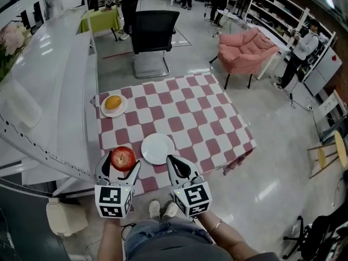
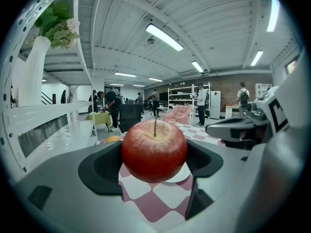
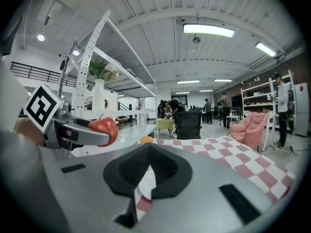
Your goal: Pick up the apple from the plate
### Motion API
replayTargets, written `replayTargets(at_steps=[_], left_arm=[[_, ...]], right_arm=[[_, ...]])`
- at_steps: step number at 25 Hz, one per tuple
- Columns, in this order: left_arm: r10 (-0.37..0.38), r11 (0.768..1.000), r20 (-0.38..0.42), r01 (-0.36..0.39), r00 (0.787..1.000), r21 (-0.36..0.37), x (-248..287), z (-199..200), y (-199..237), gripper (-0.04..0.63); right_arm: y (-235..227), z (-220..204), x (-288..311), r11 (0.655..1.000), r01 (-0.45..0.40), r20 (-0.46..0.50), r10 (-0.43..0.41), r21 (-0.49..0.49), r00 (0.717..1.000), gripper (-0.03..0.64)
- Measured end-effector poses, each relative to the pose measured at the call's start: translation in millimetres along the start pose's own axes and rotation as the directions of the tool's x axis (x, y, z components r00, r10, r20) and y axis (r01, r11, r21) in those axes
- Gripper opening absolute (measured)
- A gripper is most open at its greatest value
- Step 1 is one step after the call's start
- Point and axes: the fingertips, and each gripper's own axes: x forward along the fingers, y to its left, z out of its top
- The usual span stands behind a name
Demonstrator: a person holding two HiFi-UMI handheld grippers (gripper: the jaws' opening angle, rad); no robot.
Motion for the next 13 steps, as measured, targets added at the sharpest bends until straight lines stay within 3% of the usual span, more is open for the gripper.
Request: replayTargets(at_steps=[13], left_arm=[[0.011, 1.0, -0.003, -0.011, 1.0, -0.009, 3.0, -1.7, 5.1, 0.39]], right_arm=[[1.7, 1.2, 8.1, 1.0, -0.015, 0.009, 0.015, -0.005, 1.0, 0.008]])
